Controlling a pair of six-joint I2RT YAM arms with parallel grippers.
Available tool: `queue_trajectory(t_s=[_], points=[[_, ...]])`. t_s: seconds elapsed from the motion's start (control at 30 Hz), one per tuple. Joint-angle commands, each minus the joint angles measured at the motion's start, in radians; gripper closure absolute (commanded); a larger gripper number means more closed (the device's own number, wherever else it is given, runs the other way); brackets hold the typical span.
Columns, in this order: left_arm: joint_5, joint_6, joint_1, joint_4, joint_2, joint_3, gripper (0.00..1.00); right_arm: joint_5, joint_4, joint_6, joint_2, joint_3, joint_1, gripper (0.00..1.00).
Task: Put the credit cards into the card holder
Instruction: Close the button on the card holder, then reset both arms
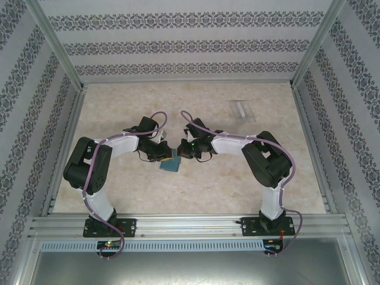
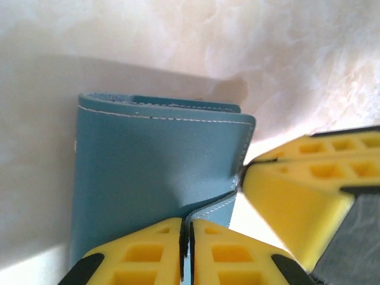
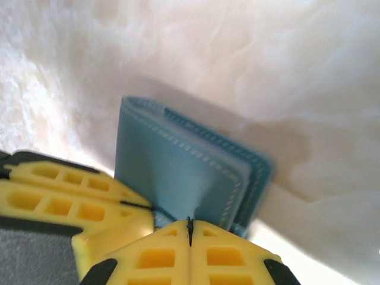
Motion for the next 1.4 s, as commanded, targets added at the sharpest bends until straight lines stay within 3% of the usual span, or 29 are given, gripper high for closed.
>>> queue_trajectory(t_s=[0.0,0.3,0.47,0.57,0.7,0.77,0.8,0.87,1.0,1.1,1.17,1.27,1.37], points=[[0.007,-0.036,0.002,0.013,-0.059,0.025,0.84,0.002,-0.017,-0.024,-0.053,-0.003,-0.002,1.00],[-0.059,-0.107,0.046,0.019,-0.166,-0.012,0.68,0.060,-0.086,-0.066,-0.086,0.029,0.029,1.00],[-0.202,-0.113,0.096,-0.049,-0.247,-0.045,0.56,0.062,-0.127,-0.098,-0.058,0.077,0.064,0.99],[-0.350,-0.075,0.103,-0.129,-0.316,-0.040,0.51,0.074,-0.105,-0.107,-0.075,0.072,0.078,0.97],[-0.499,-0.029,0.103,-0.141,-0.475,-0.066,0.45,0.244,-0.104,-0.216,-0.249,0.019,0.078,0.74],[-0.515,-0.010,0.104,-0.126,-0.568,-0.080,0.19,0.329,-0.114,-0.306,-0.360,-0.006,0.078,0.68],[-0.533,-0.004,0.101,-0.113,-0.617,-0.086,0.00,0.376,-0.115,-0.361,-0.418,-0.021,0.079,0.63],[-0.594,0.017,0.099,-0.077,-0.699,-0.106,0.00,0.481,-0.108,-0.457,-0.536,-0.062,0.081,0.52],[-0.683,0.202,0.093,0.079,-0.824,-0.197,0.00,0.701,-0.024,-0.625,-0.773,-0.206,0.079,0.02],[-0.625,0.404,0.091,0.257,-0.865,-0.319,0.00,0.873,0.035,-0.715,-0.897,-0.327,0.049,0.02],[-0.637,0.478,0.087,0.339,-0.872,-0.387,0.00,0.890,0.118,-0.804,-0.949,-0.442,-0.008,0.02],[-0.864,0.429,0.085,0.446,-0.855,-0.471,0.00,0.892,0.252,-0.787,-0.997,-0.612,-0.120,0.02],[-0.954,0.496,0.081,0.592,-0.818,-0.543,0.00,0.844,0.387,-0.789,-1.024,-0.752,-0.217,0.02]])
